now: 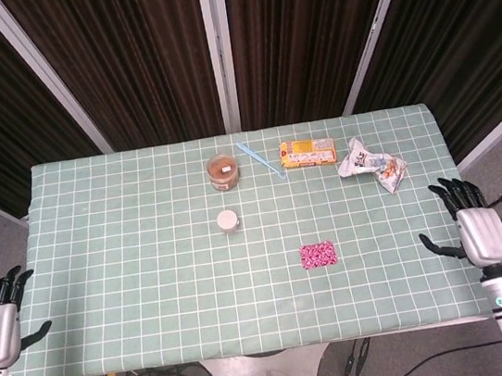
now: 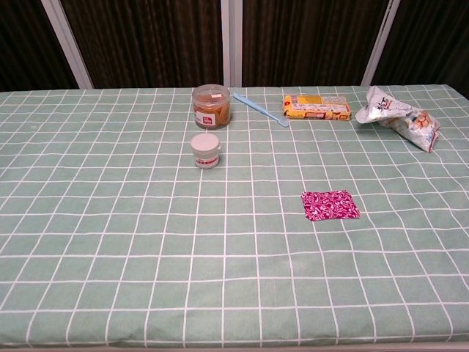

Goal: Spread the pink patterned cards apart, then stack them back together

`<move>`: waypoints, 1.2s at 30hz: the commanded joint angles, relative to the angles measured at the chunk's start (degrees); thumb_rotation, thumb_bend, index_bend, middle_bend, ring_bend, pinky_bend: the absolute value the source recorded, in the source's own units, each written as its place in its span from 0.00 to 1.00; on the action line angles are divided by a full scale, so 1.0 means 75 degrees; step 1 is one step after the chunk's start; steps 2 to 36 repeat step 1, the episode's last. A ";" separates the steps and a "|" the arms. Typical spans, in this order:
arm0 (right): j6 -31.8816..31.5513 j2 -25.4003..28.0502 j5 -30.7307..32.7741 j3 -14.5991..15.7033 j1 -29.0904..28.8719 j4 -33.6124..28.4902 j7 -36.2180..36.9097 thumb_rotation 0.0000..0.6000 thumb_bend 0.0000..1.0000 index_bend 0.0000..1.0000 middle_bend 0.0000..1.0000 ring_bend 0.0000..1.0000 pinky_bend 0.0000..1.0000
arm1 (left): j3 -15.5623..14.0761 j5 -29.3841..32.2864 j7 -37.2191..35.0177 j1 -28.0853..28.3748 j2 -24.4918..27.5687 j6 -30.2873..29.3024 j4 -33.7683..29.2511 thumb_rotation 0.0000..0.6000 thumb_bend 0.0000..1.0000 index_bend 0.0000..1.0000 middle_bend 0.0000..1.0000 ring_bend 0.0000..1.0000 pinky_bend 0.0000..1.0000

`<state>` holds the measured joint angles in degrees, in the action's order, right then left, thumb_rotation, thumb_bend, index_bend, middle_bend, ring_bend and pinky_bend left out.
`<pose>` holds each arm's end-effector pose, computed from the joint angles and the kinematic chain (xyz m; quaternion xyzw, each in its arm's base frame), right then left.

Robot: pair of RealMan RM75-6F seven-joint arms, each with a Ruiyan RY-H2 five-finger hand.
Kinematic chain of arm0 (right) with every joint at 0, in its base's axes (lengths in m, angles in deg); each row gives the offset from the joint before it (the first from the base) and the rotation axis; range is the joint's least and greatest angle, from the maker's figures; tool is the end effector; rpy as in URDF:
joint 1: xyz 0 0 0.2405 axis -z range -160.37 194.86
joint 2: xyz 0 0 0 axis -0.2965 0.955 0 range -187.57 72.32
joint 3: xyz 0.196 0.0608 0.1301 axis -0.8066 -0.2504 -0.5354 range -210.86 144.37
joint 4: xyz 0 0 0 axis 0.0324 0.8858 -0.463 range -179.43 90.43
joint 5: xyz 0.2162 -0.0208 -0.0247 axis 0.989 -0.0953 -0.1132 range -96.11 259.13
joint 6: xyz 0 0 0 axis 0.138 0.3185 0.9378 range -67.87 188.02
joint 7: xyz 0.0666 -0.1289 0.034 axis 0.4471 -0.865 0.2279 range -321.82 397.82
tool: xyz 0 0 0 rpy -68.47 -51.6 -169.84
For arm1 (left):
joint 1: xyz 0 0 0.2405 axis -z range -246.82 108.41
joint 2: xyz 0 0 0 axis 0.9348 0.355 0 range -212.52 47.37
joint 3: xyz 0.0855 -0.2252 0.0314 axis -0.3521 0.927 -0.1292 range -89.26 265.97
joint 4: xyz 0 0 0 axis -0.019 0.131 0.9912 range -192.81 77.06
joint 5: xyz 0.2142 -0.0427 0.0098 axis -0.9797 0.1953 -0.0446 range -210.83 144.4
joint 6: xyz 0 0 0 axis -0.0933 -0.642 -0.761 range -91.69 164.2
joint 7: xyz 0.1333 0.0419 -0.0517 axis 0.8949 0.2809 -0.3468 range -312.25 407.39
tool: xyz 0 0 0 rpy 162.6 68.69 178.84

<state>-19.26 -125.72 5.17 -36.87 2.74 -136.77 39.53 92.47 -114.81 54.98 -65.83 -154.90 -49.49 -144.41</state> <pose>-0.2868 -0.2371 0.1197 0.5769 -0.4327 0.4113 0.5575 -0.3210 0.1822 0.1185 -0.5743 -0.3804 -0.3489 0.6354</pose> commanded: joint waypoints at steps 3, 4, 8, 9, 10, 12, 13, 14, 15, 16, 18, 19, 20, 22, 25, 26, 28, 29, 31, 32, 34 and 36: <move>-0.0423 0.0316 -0.0306 0.0251 0.0435 -0.0432 0.0079 0.69 0.19 0.13 0.06 0.00 0.02 | 0.0028 0.0039 0.0063 0.0005 -0.0018 -0.0016 -0.0055 1.00 0.09 0.22 0.22 0.18 0.19; -0.0423 0.0316 -0.0306 0.0251 0.0435 -0.0432 0.0079 0.69 0.19 0.13 0.06 0.00 0.02 | 0.0028 0.0039 0.0063 0.0005 -0.0018 -0.0016 -0.0055 1.00 0.09 0.22 0.22 0.18 0.19; -0.0423 0.0316 -0.0306 0.0251 0.0435 -0.0432 0.0079 0.69 0.19 0.13 0.06 0.00 0.02 | 0.0028 0.0039 0.0063 0.0005 -0.0018 -0.0016 -0.0055 1.00 0.09 0.22 0.22 0.18 0.19; -0.0423 0.0316 -0.0306 0.0251 0.0435 -0.0432 0.0079 0.69 0.19 0.13 0.06 0.00 0.02 | 0.0028 0.0039 0.0063 0.0005 -0.0018 -0.0016 -0.0055 1.00 0.09 0.22 0.22 0.18 0.19; -0.0423 0.0316 -0.0306 0.0251 0.0435 -0.0432 0.0079 0.69 0.19 0.13 0.06 0.00 0.02 | 0.0028 0.0039 0.0063 0.0005 -0.0018 -0.0016 -0.0055 1.00 0.09 0.22 0.22 0.18 0.19; -0.0423 0.0316 -0.0306 0.0251 0.0435 -0.0432 0.0079 0.69 0.19 0.13 0.06 0.00 0.02 | 0.0028 0.0039 0.0063 0.0005 -0.0018 -0.0016 -0.0055 1.00 0.09 0.22 0.22 0.18 0.19; -0.0423 0.0316 -0.0306 0.0251 0.0435 -0.0432 0.0079 0.69 0.19 0.13 0.06 0.00 0.02 | 0.0028 0.0039 0.0063 0.0005 -0.0018 -0.0016 -0.0055 1.00 0.09 0.22 0.22 0.18 0.19; -0.0423 0.0316 -0.0306 0.0251 0.0435 -0.0432 0.0079 0.69 0.19 0.13 0.06 0.00 0.02 | 0.0028 0.0039 0.0063 0.0005 -0.0018 -0.0016 -0.0055 1.00 0.09 0.22 0.22 0.18 0.19; -0.0423 0.0316 -0.0306 0.0251 0.0435 -0.0432 0.0079 0.69 0.19 0.13 0.06 0.00 0.02 | 0.0028 0.0039 0.0063 0.0005 -0.0018 -0.0016 -0.0055 1.00 0.09 0.22 0.22 0.18 0.19; -0.0423 0.0316 -0.0306 0.0251 0.0435 -0.0432 0.0079 0.69 0.19 0.13 0.06 0.00 0.02 | 0.0028 0.0039 0.0063 0.0005 -0.0018 -0.0016 -0.0055 1.00 0.09 0.22 0.22 0.18 0.19; -0.0423 0.0316 -0.0306 0.0251 0.0435 -0.0432 0.0079 0.69 0.19 0.13 0.06 0.00 0.02 | 0.0028 0.0039 0.0063 0.0005 -0.0018 -0.0016 -0.0055 1.00 0.09 0.22 0.22 0.18 0.19; -0.0423 0.0316 -0.0306 0.0251 0.0435 -0.0432 0.0079 0.69 0.19 0.13 0.06 0.00 0.02 | 0.0028 0.0039 0.0063 0.0005 -0.0018 -0.0016 -0.0055 1.00 0.09 0.22 0.22 0.18 0.19; -0.0423 0.0316 -0.0306 0.0251 0.0435 -0.0432 0.0079 0.69 0.19 0.13 0.06 0.00 0.02 | 0.0028 0.0039 0.0063 0.0005 -0.0018 -0.0016 -0.0055 1.00 0.09 0.22 0.22 0.18 0.19; -0.0423 0.0316 -0.0306 0.0251 0.0435 -0.0432 0.0079 0.69 0.19 0.13 0.06 0.00 0.02 | 0.0028 0.0039 0.0063 0.0005 -0.0018 -0.0016 -0.0055 1.00 0.09 0.22 0.22 0.18 0.19; -0.0423 0.0316 -0.0306 0.0251 0.0435 -0.0432 0.0079 0.69 0.19 0.13 0.06 0.00 0.02 | 0.0028 0.0039 0.0063 0.0005 -0.0018 -0.0016 -0.0055 1.00 0.09 0.22 0.22 0.18 0.19; -0.0423 0.0316 -0.0306 0.0251 0.0435 -0.0432 0.0079 0.69 0.19 0.13 0.06 0.00 0.02 | 0.0028 0.0039 0.0063 0.0005 -0.0018 -0.0016 -0.0055 1.00 0.09 0.22 0.22 0.18 0.19; -0.0423 0.0316 -0.0306 0.0251 0.0435 -0.0432 0.0079 0.69 0.19 0.13 0.06 0.00 0.02 | 0.0028 0.0039 0.0063 0.0005 -0.0018 -0.0016 -0.0055 1.00 0.09 0.22 0.22 0.18 0.19; -0.0423 0.0316 -0.0306 0.0251 0.0435 -0.0432 0.0079 0.69 0.19 0.13 0.06 0.00 0.02 | 0.0028 0.0039 0.0063 0.0005 -0.0018 -0.0016 -0.0055 1.00 0.09 0.22 0.22 0.18 0.19; -0.0423 0.0316 -0.0306 0.0251 0.0435 -0.0432 0.0079 0.69 0.19 0.13 0.06 0.00 0.02 | 0.0028 0.0039 0.0063 0.0005 -0.0018 -0.0016 -0.0055 1.00 0.09 0.22 0.22 0.18 0.19; -0.0423 0.0316 -0.0306 0.0251 0.0435 -0.0432 0.0079 0.69 0.19 0.13 0.06 0.00 0.02 | 0.0028 0.0039 0.0063 0.0005 -0.0018 -0.0016 -0.0055 1.00 0.09 0.22 0.22 0.18 0.19; -0.0423 0.0316 -0.0306 0.0251 0.0435 -0.0432 0.0079 0.69 0.19 0.13 0.06 0.00 0.02 | 0.0028 0.0039 0.0063 0.0005 -0.0018 -0.0016 -0.0055 1.00 0.09 0.22 0.22 0.18 0.19; -0.0423 0.0316 -0.0306 0.0251 0.0435 -0.0432 0.0079 0.69 0.19 0.13 0.06 0.00 0.02 | 0.0028 0.0039 0.0063 0.0005 -0.0018 -0.0016 -0.0055 1.00 0.09 0.22 0.22 0.18 0.19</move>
